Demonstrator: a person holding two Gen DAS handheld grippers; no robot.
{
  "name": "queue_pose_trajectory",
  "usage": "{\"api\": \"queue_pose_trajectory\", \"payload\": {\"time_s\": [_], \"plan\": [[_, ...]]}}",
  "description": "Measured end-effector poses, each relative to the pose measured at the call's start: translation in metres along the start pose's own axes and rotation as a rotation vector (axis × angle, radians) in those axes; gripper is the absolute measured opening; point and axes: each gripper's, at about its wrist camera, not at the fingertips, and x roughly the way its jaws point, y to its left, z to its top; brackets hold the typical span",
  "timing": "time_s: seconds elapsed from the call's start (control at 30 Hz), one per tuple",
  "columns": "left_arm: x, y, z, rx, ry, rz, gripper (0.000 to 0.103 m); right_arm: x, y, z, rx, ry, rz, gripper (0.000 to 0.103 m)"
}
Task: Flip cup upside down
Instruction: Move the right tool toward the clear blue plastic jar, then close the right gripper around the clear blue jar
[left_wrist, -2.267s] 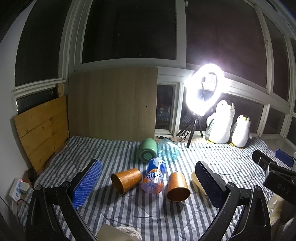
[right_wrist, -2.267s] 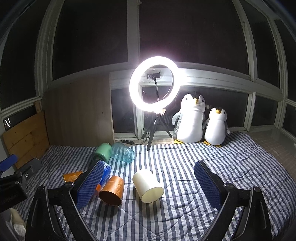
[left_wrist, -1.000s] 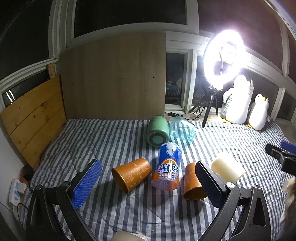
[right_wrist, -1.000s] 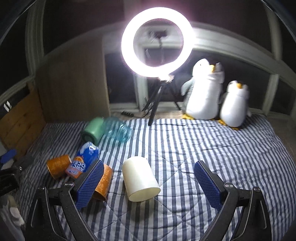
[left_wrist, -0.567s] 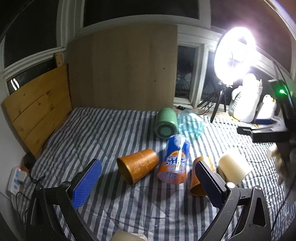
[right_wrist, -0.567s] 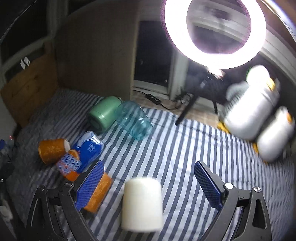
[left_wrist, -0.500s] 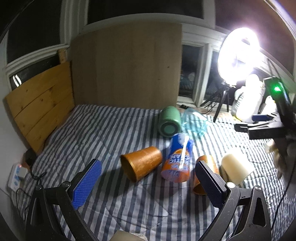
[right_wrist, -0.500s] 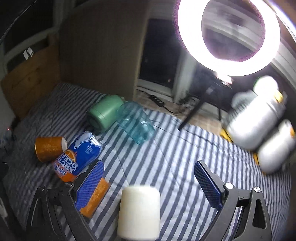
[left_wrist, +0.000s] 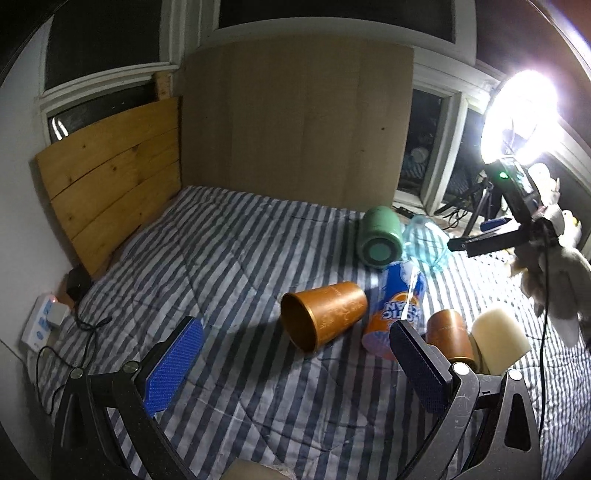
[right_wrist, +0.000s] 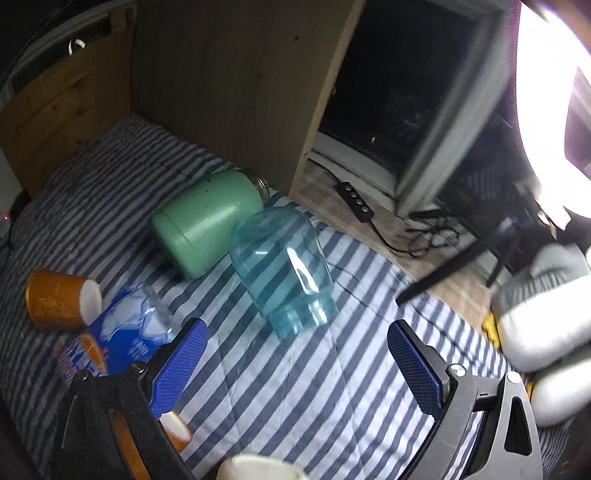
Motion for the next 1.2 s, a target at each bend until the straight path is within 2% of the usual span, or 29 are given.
{"api": "queue_pose_trajectory", "payload": {"time_s": [0.3, 0.5, 0.8, 0.87, 0.93, 0.97, 1.2], "plan": [[-0.004, 0.026, -0.007, -0.075, 0.005, 0.064, 0.103, 0.036, 0.005, 0.029, -0.08, 0.063, 0.017, 0.096], [-0.009, 0.032, -0.01, -0.08, 0.009, 0.089, 0.102, 0.052, 0.01, 0.041, -0.109, 0.093, 0.039, 0.096], [-0.014, 0.038, -0.011, -0.091, 0.003, 0.123, 0.103, 0.077, 0.016, 0.037, -0.128, 0.145, 0.012, 0.096], [-0.013, 0.039, -0.011, -0.098, 0.005, 0.127, 0.102, 0.081, 0.016, 0.035, -0.128, 0.157, 0.006, 0.092], [-0.012, 0.04, -0.011, -0.1, 0.008, 0.129, 0.102, 0.084, 0.016, 0.034, -0.128, 0.177, 0.018, 0.08], [-0.012, 0.04, -0.011, -0.099, 0.007, 0.129, 0.102, 0.085, 0.017, 0.034, -0.128, 0.184, 0.017, 0.078], [-0.008, 0.037, -0.009, -0.083, 0.008, 0.121, 0.103, 0.082, 0.012, 0.028, -0.132, 0.202, -0.003, 0.078]]}}
